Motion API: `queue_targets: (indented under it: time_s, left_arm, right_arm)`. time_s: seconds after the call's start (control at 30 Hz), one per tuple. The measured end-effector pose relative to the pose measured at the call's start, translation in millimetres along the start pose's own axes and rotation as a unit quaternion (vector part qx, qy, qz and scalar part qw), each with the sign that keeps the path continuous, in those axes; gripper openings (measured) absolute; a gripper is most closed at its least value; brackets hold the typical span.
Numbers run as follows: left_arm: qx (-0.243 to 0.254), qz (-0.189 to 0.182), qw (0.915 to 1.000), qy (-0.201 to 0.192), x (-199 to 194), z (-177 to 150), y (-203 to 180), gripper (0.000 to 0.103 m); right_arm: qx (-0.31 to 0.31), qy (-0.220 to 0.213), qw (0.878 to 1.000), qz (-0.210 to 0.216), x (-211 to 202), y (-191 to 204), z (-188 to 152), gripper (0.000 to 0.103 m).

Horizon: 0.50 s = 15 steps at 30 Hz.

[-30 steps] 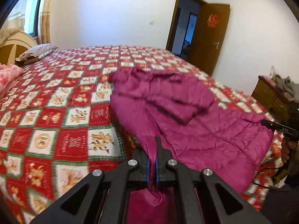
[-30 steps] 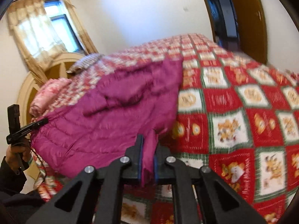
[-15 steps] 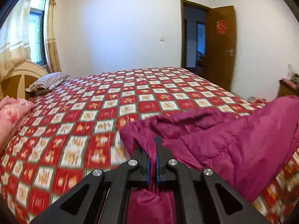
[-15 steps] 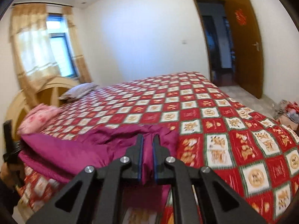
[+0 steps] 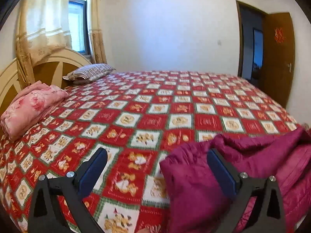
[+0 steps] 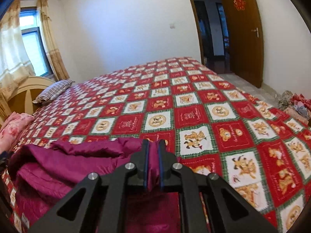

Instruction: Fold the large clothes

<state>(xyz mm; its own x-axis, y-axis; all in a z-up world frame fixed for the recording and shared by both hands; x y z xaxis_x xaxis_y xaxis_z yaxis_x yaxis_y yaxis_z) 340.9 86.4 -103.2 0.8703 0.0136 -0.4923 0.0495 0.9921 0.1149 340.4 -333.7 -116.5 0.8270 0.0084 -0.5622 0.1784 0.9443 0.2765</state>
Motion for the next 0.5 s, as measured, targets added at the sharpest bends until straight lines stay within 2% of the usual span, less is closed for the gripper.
queue_targets:
  time_s: [0.07, 0.13, 0.17, 0.2, 0.27, 0.37, 0.5]
  left_arm:
    - [-0.009, 0.006, 0.9999, 0.009, 4, 4, 1, 0.102]
    - [-0.014, 0.02, 0.9996, 0.013, 4, 7, -3, 0.102]
    - [-0.014, 0.037, 0.9992, 0.008, 0, 9, -7, 0.102]
    - [-0.009, 0.055, 0.9985, -0.005, -7, 11, -14, 0.102]
    - [0.023, 0.057, 0.9971, -0.044, -23, 15, -36, 0.102]
    - [0.056, 0.061, 0.9934, -0.079, -35, 17, -64, 0.102]
    - [0.085, 0.029, 0.9935, -0.071, -26, 16, -97, 0.102]
  right_arm:
    - [0.009, 0.001, 1.0, -0.006, 14, -4, 1, 0.013]
    - [0.014, 0.01, 1.0, -0.012, 30, -5, 5, 0.036]
    - [0.021, 0.01, 1.0, -0.02, 35, -6, 7, 0.064]
    - [0.031, 0.001, 0.999, -0.022, 36, -8, 9, 0.075]
    - [0.043, -0.017, 0.999, -0.024, 30, -11, 13, 0.075]
    - [0.023, -0.022, 0.999, -0.024, 21, 1, 12, 0.075]
    - [-0.004, -0.022, 1.0, -0.011, 15, 25, 4, 0.075]
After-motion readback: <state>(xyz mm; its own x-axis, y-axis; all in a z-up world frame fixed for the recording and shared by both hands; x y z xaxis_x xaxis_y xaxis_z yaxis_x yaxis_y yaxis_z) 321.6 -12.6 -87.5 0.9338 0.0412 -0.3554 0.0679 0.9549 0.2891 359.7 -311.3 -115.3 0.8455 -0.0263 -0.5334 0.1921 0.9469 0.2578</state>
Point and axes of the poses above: each gripper's, at about its wrist camera, not at the fingertips, and x roughly the way its jaws point, y to its left, z to its top, the point moved 1 cm from there along x, roughly the way its jaws point, and after that the axes turned 6 degrees about x, right-handed, at the moved point
